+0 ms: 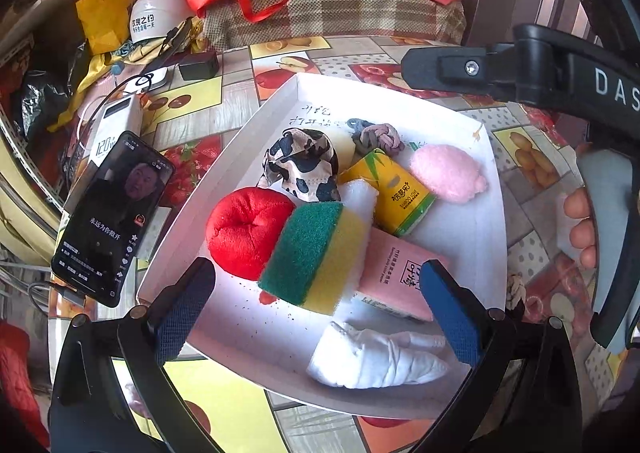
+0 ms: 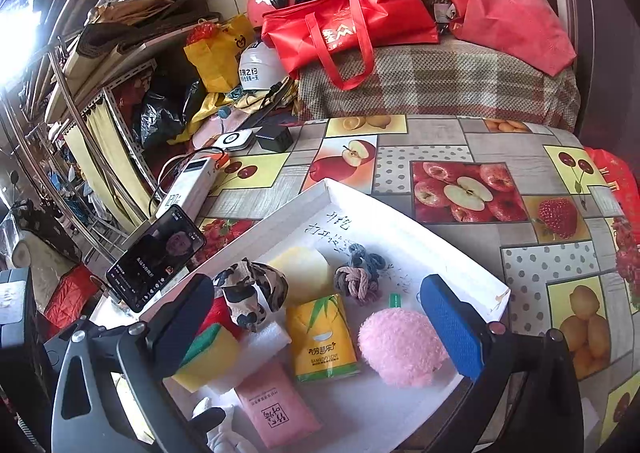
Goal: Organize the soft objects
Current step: 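Open the left gripper over the box while the right gripper releases the rope toy inside, then move the left gripper to the brown-cream rope knot while the right gripper approaches the white foam block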
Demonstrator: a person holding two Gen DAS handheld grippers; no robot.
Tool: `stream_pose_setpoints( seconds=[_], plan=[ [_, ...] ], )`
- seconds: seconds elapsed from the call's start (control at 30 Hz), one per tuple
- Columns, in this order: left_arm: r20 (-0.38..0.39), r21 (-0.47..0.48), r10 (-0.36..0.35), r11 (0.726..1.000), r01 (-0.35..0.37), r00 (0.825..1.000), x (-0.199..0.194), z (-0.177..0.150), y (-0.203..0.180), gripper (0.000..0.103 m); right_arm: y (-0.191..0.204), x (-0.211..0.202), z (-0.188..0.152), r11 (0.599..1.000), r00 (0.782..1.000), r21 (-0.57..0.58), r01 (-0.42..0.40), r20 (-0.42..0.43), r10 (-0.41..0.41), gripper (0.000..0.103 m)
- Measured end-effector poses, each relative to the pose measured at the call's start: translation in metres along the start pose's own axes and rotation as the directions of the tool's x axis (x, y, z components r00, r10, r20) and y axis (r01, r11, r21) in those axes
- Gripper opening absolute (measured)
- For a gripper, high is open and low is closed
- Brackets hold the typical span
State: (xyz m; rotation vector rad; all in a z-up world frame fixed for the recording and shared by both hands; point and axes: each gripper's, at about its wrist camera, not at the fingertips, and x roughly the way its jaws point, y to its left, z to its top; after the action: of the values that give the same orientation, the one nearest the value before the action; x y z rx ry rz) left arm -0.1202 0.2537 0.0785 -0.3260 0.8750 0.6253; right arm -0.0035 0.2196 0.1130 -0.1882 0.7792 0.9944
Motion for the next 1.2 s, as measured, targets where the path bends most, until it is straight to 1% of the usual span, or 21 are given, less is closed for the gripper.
stream_pose_setpoints(
  seconds=[0.37, 0.63, 0.77, 0.83, 0.9, 0.97, 1.1, 1.13, 1.2],
  plan=[
    [-0.002, -0.019, -0.008, 1.0, 0.008, 1.0, -0.008, -0.006, 0.001, 0.103, 0.002, -0.024, -0.004, 0.999, 0.999, 0.024, 0.022, 0.046, -0.023, 0.103],
    [0.001, -0.042, -0.018, 0.999, 0.018, 1.0, -0.016, -0.011, 0.002, 0.103, 0.012, -0.041, -0.009, 1.0, 0.998, 0.018, 0.014, 0.059, -0.015, 0.103],
    [0.019, -0.052, -0.035, 0.998, 0.035, 0.999, -0.028, -0.014, 0.002, 0.103, 0.013, -0.061, -0.011, 0.999, 0.996, 0.033, 0.015, 0.09, -0.018, 0.103],
    [0.032, -0.06, -0.045, 0.997, 0.046, 0.998, -0.036, -0.016, 0.005, 0.103, 0.015, -0.076, -0.013, 0.999, 0.992, 0.022, 0.03, 0.122, -0.033, 0.103],
    [0.041, -0.073, -0.049, 0.996, 0.051, 0.998, -0.044, -0.019, 0.009, 0.103, 0.017, -0.095, -0.014, 0.998, 0.984, 0.004, 0.058, 0.167, -0.058, 0.103],
    [0.057, -0.091, -0.05, 0.994, 0.055, 0.997, -0.054, -0.023, 0.015, 0.103, 0.017, -0.117, -0.013, 0.996, 0.97, -0.007, 0.092, 0.227, -0.088, 0.103],
    [0.094, -0.128, -0.039, 0.99, 0.051, 0.995, -0.075, -0.03, 0.028, 0.103, 0.01, -0.165, -0.013, 0.988, 0.925, -0.009, 0.156, 0.353, -0.143, 0.103],
    [0.099, -0.138, -0.036, 0.989, 0.05, 0.994, -0.078, -0.031, 0.03, 0.103, 0.006, -0.175, -0.015, 0.986, 0.916, -0.002, 0.168, 0.37, -0.156, 0.103],
    [0.101, -0.151, -0.034, 0.987, 0.049, 0.994, -0.082, -0.034, 0.036, 0.103, -0.006, -0.189, -0.02, 0.981, 0.905, 0.024, 0.192, 0.382, -0.187, 0.103]
  ],
)
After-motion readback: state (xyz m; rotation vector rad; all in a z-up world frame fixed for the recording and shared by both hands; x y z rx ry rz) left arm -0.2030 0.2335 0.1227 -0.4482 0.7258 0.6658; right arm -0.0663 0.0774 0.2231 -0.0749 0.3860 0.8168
